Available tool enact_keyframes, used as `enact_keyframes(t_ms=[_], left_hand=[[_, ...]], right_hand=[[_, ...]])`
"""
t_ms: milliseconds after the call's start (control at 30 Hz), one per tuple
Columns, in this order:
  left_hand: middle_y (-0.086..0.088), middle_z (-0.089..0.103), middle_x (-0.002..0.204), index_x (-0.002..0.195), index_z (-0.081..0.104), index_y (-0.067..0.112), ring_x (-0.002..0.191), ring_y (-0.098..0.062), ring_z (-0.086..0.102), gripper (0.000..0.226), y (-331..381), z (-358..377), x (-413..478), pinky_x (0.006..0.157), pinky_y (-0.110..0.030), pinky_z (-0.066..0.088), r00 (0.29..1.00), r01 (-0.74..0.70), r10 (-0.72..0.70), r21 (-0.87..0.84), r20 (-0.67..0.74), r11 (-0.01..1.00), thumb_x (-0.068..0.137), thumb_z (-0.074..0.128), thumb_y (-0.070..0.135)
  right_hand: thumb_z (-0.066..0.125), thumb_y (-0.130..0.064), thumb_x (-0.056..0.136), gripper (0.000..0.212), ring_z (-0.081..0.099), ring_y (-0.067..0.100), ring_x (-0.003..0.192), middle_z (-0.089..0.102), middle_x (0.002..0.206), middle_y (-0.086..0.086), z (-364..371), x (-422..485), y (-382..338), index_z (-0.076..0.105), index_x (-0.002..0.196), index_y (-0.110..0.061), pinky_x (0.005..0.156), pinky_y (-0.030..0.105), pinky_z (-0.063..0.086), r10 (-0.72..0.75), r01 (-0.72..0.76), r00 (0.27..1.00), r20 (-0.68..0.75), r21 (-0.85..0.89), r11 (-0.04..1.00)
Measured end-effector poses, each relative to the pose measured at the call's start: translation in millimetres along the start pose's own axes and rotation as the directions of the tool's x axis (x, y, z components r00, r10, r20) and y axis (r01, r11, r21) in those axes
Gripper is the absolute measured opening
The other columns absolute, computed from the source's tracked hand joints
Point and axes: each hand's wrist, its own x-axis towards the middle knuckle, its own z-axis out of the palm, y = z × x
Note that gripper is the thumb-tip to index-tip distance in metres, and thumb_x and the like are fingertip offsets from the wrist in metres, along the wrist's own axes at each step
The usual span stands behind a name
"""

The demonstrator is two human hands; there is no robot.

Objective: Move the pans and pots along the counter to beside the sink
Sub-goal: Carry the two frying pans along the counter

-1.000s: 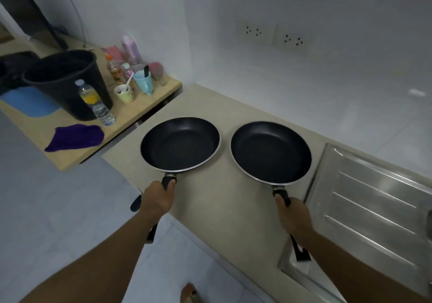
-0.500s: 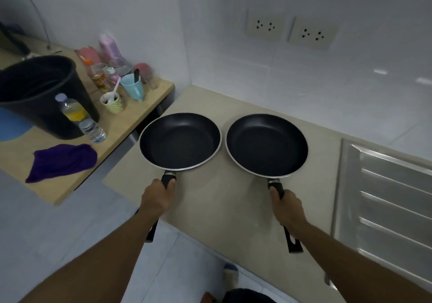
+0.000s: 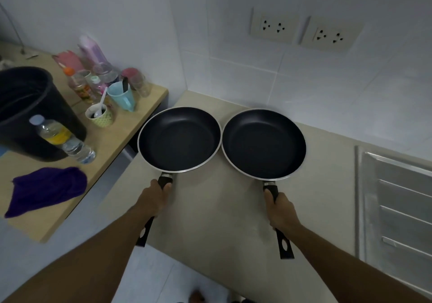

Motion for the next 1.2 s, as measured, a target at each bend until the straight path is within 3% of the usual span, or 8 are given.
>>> enact_keyframes(t_ms=[167, 367, 467, 667, 833, 1000, 1200], left_hand=[[-0.017, 0.052, 0.097, 0.127, 0.037, 0.004, 0.077, -0.033, 0.056, 0.052, -4, -18, 33, 0.066, -0.040, 0.050, 0.998, -0.029, 0.027, 0.024, 0.050, 0.999, 0.102, 0.036, 0.050], [-0.023, 0.057, 0.113, 0.134, 0.033, 0.005, 0.094, -0.038, 0.059, 0.055, -5, -48, 78, 0.085, -0.048, 0.054, 0.986, -0.109, 0.100, 0.063, 0.137, 0.992, 0.103, 0.032, 0.051], [-0.024, 0.056, 0.125, 0.142, 0.029, 0.006, 0.104, -0.037, 0.058, 0.059, -5, -60, 99, 0.086, -0.042, 0.049, 0.977, -0.154, 0.140, 0.078, 0.159, 0.985, 0.103, 0.031, 0.050], [-0.025, 0.052, 0.134, 0.146, 0.028, 0.007, 0.115, -0.041, 0.056, 0.060, -5, -74, 134, 0.086, -0.040, 0.046, 0.970, -0.197, 0.181, 0.085, 0.161, 0.977, 0.103, 0.034, 0.049], [-0.026, 0.052, 0.136, 0.151, 0.023, 0.007, 0.118, -0.043, 0.056, 0.064, 3, -81, 157, 0.088, -0.042, 0.045, 0.964, -0.242, 0.222, 0.139, 0.149, 0.960, 0.103, 0.035, 0.049], [-0.028, 0.050, 0.138, 0.154, 0.017, 0.007, 0.121, -0.046, 0.054, 0.068, 9, -87, 172, 0.096, -0.048, 0.046, 0.959, -0.263, 0.240, 0.155, 0.149, 0.952, 0.103, 0.034, 0.049], [-0.028, 0.052, 0.135, 0.152, 0.021, 0.005, 0.119, -0.046, 0.055, 0.068, 11, -87, 179, 0.090, -0.047, 0.045, 0.960, -0.265, 0.241, 0.189, 0.139, 0.946, 0.103, 0.034, 0.050]], right_hand=[[0.041, -0.052, 0.104, 0.047, 0.067, 0.027, 0.072, 0.064, 0.088, 0.011, 23, 2, -19, 0.053, 0.106, -0.007, 0.053, 0.034, 0.053, 0.045, -0.044, 0.998, -0.032, 0.031, 0.999], [0.039, -0.054, 0.104, 0.047, 0.067, 0.027, 0.070, 0.063, 0.089, 0.011, 59, -2, -53, 0.051, 0.108, -0.009, 0.045, 0.028, 0.047, 0.125, -0.119, 0.990, -0.069, 0.085, 0.989], [0.039, -0.054, 0.104, 0.048, 0.067, 0.026, 0.065, 0.064, 0.087, 0.011, 74, -3, -69, 0.051, 0.106, -0.008, 0.041, 0.024, 0.044, 0.154, -0.145, 0.983, -0.100, 0.094, 0.985], [0.040, -0.054, 0.103, 0.047, 0.068, 0.030, 0.071, 0.065, 0.089, 0.014, 101, -2, -91, 0.050, 0.103, -0.008, 0.053, 0.033, 0.051, 0.182, -0.164, 0.972, -0.147, 0.125, 0.979], [0.039, -0.053, 0.104, 0.050, 0.067, 0.028, 0.065, 0.064, 0.087, 0.013, 108, 1, -102, 0.050, 0.106, -0.005, 0.046, 0.029, 0.047, 0.206, -0.189, 0.961, -0.184, 0.105, 0.976], [0.039, -0.052, 0.104, 0.049, 0.070, 0.036, 0.079, 0.065, 0.096, 0.018, 113, 6, -116, 0.049, 0.109, -0.004, 0.069, 0.049, 0.062, 0.221, -0.203, 0.959, -0.180, 0.112, 0.973], [0.039, -0.053, 0.104, 0.050, 0.069, 0.032, 0.075, 0.065, 0.095, 0.017, 116, 7, -121, 0.049, 0.111, -0.004, 0.057, 0.037, 0.056, 0.238, -0.219, 0.954, -0.185, 0.116, 0.969]])
